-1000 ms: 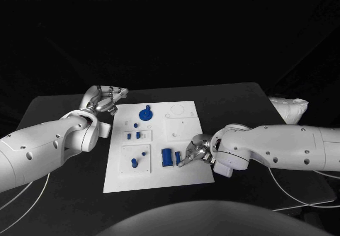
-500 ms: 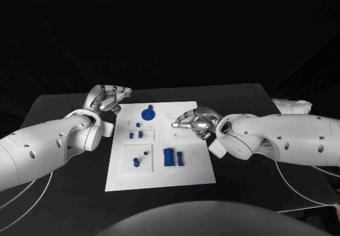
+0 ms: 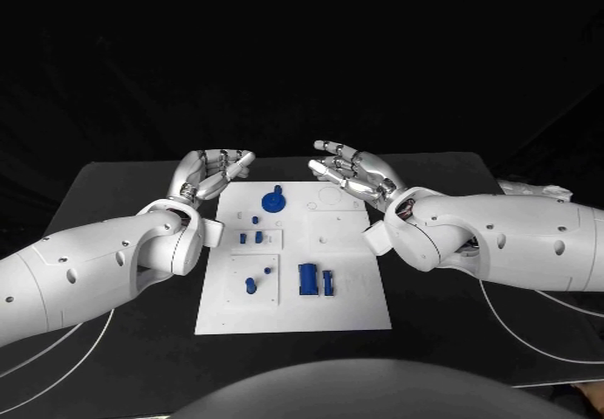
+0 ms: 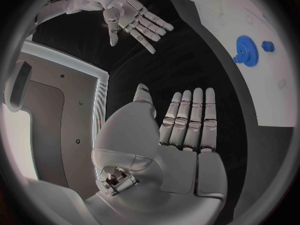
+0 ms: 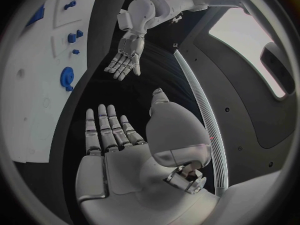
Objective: Assemble the parts on the task board
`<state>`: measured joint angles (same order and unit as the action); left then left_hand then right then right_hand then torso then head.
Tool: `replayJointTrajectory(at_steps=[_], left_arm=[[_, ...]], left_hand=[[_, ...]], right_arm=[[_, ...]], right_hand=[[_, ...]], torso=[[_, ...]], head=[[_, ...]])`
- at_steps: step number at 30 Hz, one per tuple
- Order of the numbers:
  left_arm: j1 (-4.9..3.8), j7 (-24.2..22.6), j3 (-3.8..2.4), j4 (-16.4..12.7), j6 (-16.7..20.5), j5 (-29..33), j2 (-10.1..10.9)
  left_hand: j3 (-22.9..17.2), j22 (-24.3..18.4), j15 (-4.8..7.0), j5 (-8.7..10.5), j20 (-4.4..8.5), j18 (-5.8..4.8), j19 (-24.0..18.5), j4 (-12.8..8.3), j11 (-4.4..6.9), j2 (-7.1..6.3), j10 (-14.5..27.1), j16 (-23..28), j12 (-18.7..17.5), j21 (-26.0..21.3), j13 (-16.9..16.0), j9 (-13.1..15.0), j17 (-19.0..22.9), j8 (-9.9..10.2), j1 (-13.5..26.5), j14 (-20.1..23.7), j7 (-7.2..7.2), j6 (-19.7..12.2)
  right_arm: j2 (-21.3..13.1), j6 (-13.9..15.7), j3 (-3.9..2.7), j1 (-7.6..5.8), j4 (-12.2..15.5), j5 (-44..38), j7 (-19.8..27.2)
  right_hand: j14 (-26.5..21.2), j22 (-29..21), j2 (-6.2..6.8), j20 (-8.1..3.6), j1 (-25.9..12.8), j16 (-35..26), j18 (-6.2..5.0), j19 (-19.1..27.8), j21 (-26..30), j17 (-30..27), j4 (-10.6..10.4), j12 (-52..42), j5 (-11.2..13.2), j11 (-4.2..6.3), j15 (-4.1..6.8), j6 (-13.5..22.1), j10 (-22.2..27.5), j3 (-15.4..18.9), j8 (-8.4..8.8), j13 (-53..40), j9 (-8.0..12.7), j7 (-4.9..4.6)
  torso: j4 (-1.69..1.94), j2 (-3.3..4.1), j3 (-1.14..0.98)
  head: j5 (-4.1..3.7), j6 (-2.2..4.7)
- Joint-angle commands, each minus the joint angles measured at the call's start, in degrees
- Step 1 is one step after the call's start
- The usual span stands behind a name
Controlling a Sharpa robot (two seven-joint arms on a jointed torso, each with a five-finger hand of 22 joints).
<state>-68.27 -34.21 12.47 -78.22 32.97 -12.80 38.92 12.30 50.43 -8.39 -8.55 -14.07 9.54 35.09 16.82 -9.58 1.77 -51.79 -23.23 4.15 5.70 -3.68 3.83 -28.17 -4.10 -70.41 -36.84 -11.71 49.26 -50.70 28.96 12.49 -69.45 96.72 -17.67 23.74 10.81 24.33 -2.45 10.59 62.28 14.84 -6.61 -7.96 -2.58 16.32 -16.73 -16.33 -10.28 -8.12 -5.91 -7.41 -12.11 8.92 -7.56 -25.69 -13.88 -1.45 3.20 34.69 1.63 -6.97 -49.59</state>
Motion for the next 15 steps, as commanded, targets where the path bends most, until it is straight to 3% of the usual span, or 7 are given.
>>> replayJointTrajectory(at_steps=[1, 8, 9, 11, 12, 13, 15], left_arm=[[0.3, -6.04, -0.09, -1.44, 1.18, 4.01, 0.07], [0.94, -7.58, -0.12, -2.65, 1.33, 4.63, 0.07], [0.77, -3.17, -0.05, -2.36, 0.79, 2.68, 0.21], [1.07, -2.86, -0.56, -2.74, 1.21, 3.09, 0.43], [1.3, -2.61, -0.96, -3.04, 1.54, 3.42, 0.61], [1.6, -2.31, -1.46, -3.42, 1.96, 3.83, 0.84], [2.4, -1.48, -2.81, -4.44, 3.09, 4.93, 1.44]], left_hand=[[-5.37, -7.55, 1.25, 0.56, 0.46, -0.01, -9.56, 0.41, 1.05, -5.52, 5.96, 3.29, -0.32, -2.37, 0.07, -0.05, 4.52, 0.08, 3.62, 6.85, 1.44, -4.23], [-6.27, -25.31, 3.02, 0.3, 2.33, 0.71, -23.29, 0.38, 2.93, -9.89, 15.81, 4.78, -0.81, -3.51, 0.42, 0.11, 8.64, -0.76, 5.37, 14.61, 2.7, -8.88], [-8.11, -32.57, 8.39, 3.04, 5.91, -2.79, -26.63, -5.01, 4.93, -7.16, 26.68, 10.73, -4.15, -5.7, 3.68, -3.83, 14.6, 4.1, 25.08, 21.19, 5.33, -21.12], [-12.3, -39.1, 8.39, 8.55, 8.95, -5.01, -29.67, -9.28, 9.58, -5.88, 35.96, 15.25, -4.15, -5.7, 3.68, -3.83, 19.57, 4.1, 40.98, 26.97, 11.71, -31.59], [-12.3, -41.05, 8.39, 8.55, 9.85, -9.54, -30.57, -10.59, 9.58, -1.77, 38.7, 16.63, -4.15, -5.7, 3.68, -3.83, 21.05, 4.1, 46.16, 28.67, 11.71, -34.61], [-12.3, -42.65, 8.39, 8.55, 14.07, -9.54, -35.09, -11.66, 9.58, -1.77, 40.95, 17.76, -4.15, -5.7, 3.68, -3.83, 22.26, 4.1, 50.35, 30.08, 11.71, -37.13], [-12.3, -45.1, 8.39, 8.55, 14.07, -9.54, -35.09, -16.82, 9.58, -1.77, 44.38, 23.23, -4.15, -5.7, 3.68, -3.83, 24.12, 4.1, 56.69, 32.22, 11.71, -40.96]], right_arm=[[0.82, -6.21, -0.08, 0.0, -1.03, 2.71, 6.48], [2.33, -8.58, -0.17, 0.11, -2.65, 2.88, 6.94], [2.01, -4.37, -0.14, 0.03, -2.32, 1.89, 4.01], [2.11, -3.86, -0.46, 0.27, -2.44, 2.3, 4.06], [2.2, -3.46, -0.71, 0.46, -2.53, 2.62, 4.11], [2.3, -2.96, -1.03, 0.7, -2.64, 3.03, 4.16], [2.58, -1.61, -1.88, 1.34, -2.95, 4.13, 4.3]], right_hand=[[-7.74, -13.43, 2.02, -1.26, -2.76, -7.81, -1.06, 6.22, 1.63, -7.81, -0.23, 6.53, 1.46, 1.83, 1.62, 4.23, 7.63, -0.8, 2.84, 9.21, 4.88, 3.2], [-9.5, -19.29, 4.11, -2.4, -4.82, -10.65, -2.52, 7.57, 2.03, -12.05, -0.25, 7.92, 2.19, 2.97, 2.79, 5.67, 9.42, -4.85, 3.38, 15.01, 7.85, 6.13], [-10.81, -24.33, 2.45, -4.82, -22.12, -14.84, 0.77, 7.96, 2.58, -16.32, 4.95, 10.47, 4.57, 8.12, 5.91, 7.41, 12.11, -8.92, 7.56, 18.11, 9.65, 1.45], [-10.81, -24.33, 2.45, -10.59, -36.9, -14.84, 6.61, 7.96, 2.58, -16.32, 9.2, 16.33, 10.28, 8.12, 5.91, 7.41, 12.11, -8.92, 7.56, 20.88, 13.88, 1.45], [-10.81, -24.33, 2.45, -10.59, -41.64, -14.84, 6.61, 7.96, 2.58, -16.32, 10.59, 16.33, 10.28, 8.12, 5.91, 7.41, 12.11, -8.92, 7.56, 25.69, 13.88, 1.45], [-10.81, -24.33, 2.45, -10.59, -45.28, -14.84, 6.61, 7.96, 2.58, -16.32, 11.65, 16.33, 10.28, 8.12, 5.91, 7.41, 12.11, -8.92, 7.56, 25.69, 13.88, 1.45], [-10.81, -24.33, 2.45, -10.59, -49.71, -14.84, 6.61, 7.96, 2.58, -16.32, 16.73, 16.33, 10.28, 8.12, 5.91, 7.41, 12.11, -8.92, 7.56, 25.69, 13.88, 1.45]], torso=[[0.03, 0.13, -0.04], [0.05, 0.18, 0.01], [0.0, 0.14, -0.03], [-0.07, 0.06, -0.07], [-0.13, 0.0, -0.1], [-0.2, -0.08, -0.13], [-0.38, -0.29, -0.22]], head=[[0.64, 2.27], [1.05, 5.08], [0.86, 3.59], [0.99, 3.85], [1.1, 4.05], [1.23, 4.3], [1.59, 4.98]])
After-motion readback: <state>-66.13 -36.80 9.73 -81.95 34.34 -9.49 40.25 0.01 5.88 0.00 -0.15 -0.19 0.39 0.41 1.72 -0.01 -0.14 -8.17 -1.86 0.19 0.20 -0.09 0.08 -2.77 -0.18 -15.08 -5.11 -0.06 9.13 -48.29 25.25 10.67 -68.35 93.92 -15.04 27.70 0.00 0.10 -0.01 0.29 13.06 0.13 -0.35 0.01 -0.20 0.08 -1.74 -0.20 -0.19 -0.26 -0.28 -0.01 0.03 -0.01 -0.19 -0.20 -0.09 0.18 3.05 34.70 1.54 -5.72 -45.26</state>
